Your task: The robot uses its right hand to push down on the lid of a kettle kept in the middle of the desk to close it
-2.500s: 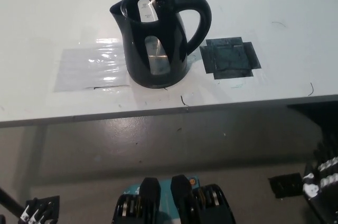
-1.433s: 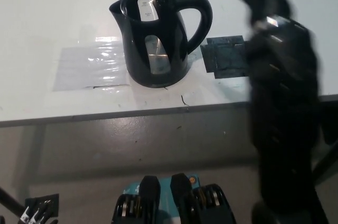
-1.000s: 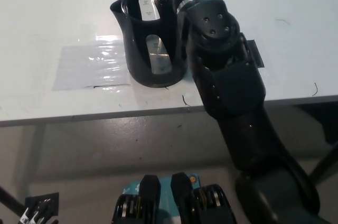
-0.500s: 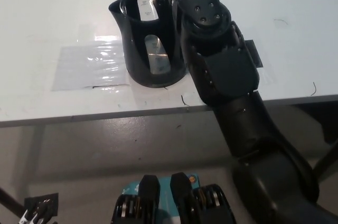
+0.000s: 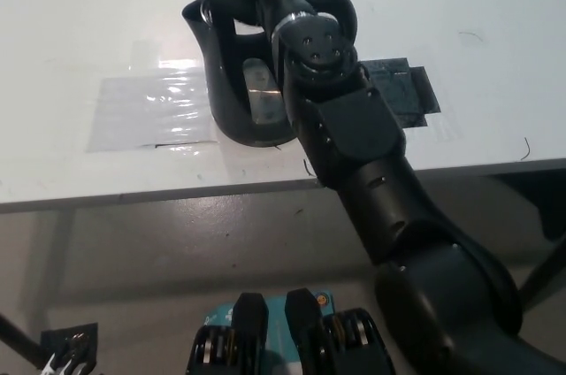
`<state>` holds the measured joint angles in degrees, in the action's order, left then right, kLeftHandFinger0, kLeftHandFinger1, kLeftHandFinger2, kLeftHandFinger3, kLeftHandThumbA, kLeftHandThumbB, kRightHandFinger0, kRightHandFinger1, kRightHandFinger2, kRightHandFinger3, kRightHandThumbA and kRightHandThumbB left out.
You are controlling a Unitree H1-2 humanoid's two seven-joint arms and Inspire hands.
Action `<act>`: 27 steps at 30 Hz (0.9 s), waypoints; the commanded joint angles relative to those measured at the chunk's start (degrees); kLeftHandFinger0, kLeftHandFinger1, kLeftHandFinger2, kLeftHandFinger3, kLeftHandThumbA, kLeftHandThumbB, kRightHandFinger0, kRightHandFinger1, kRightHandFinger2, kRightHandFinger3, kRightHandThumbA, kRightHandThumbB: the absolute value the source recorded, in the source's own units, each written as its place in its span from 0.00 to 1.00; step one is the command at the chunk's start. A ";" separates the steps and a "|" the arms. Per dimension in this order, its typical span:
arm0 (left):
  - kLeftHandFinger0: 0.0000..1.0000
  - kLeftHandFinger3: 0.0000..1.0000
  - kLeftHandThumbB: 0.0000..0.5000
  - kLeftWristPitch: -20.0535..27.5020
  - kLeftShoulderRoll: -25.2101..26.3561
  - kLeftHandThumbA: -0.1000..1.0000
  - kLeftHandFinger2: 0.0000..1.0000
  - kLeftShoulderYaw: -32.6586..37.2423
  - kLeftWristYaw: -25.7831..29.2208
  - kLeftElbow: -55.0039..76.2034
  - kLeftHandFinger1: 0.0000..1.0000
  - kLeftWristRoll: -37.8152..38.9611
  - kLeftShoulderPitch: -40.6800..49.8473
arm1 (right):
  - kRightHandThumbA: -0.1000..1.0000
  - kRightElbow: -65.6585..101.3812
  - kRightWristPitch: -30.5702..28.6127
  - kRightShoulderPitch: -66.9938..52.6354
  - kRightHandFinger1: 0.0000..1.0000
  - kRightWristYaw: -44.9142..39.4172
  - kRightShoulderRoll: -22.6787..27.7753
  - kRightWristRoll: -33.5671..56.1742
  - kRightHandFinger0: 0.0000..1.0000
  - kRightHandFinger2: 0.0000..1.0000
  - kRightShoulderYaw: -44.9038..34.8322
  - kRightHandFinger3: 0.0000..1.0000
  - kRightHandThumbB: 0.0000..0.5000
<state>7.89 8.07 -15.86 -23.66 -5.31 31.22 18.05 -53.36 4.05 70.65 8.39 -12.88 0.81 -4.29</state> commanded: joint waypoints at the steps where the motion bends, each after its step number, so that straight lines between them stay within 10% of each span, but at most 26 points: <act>1: 1.00 1.00 0.97 1.20 0.72 1.00 1.00 0.60 -1.28 2.12 1.00 0.45 0.08 | 0.74 -2.06 -8.03 4.18 1.00 0.53 -0.86 2.27 1.00 1.00 -1.28 1.00 0.29; 27: 1.00 1.00 1.00 -0.04 1.34 1.00 1.00 3.33 -0.49 3.52 1.00 -0.98 -1.88 | 0.64 -23.28 -11.50 16.69 1.00 4.45 -3.02 3.87 1.00 1.00 -3.24 1.00 0.36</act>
<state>7.63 8.27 -12.84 -23.60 -3.65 30.28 16.20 -75.95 -7.02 83.12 11.86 -14.82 3.97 -7.47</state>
